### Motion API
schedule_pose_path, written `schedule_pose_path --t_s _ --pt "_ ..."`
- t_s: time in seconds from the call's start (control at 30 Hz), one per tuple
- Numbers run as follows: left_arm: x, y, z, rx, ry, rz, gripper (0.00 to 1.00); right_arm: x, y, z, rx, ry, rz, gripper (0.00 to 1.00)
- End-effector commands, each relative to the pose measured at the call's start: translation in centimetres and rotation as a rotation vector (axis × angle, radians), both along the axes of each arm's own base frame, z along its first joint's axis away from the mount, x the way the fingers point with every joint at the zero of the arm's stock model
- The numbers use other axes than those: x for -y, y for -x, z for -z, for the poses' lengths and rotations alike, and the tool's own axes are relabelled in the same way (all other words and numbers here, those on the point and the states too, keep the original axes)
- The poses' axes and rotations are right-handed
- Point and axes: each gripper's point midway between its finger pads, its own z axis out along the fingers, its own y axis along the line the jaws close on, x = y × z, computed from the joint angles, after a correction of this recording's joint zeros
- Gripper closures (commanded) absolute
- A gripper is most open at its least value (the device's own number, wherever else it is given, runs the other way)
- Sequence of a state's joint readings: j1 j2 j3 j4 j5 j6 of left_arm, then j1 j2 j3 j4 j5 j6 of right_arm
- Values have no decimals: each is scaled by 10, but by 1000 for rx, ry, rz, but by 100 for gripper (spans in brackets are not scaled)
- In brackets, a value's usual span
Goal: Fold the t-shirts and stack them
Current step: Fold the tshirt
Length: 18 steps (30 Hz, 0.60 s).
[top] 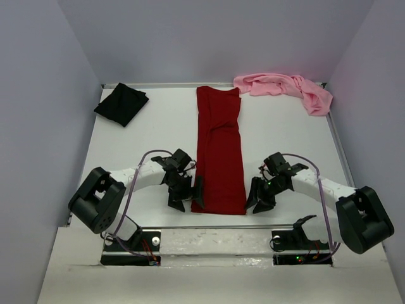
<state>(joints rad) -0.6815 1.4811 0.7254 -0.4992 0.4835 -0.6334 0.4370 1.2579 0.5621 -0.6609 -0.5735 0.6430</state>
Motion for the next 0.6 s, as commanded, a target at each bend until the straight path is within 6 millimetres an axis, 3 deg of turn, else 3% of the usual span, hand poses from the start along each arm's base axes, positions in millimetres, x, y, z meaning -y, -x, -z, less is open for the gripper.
schedule_pose_path --t_s 0.0,0.3,0.57 --pt "8 -6 4 38 44 -25 2 -11 -14 -2 52 -62 37 49" --pt "19 -21 2 91 73 -64 2 -14 -26 2 96 -65 57 50" --pt "20 -13 11 55 81 -68 3 -18 -24 10 76 -41 43 50"
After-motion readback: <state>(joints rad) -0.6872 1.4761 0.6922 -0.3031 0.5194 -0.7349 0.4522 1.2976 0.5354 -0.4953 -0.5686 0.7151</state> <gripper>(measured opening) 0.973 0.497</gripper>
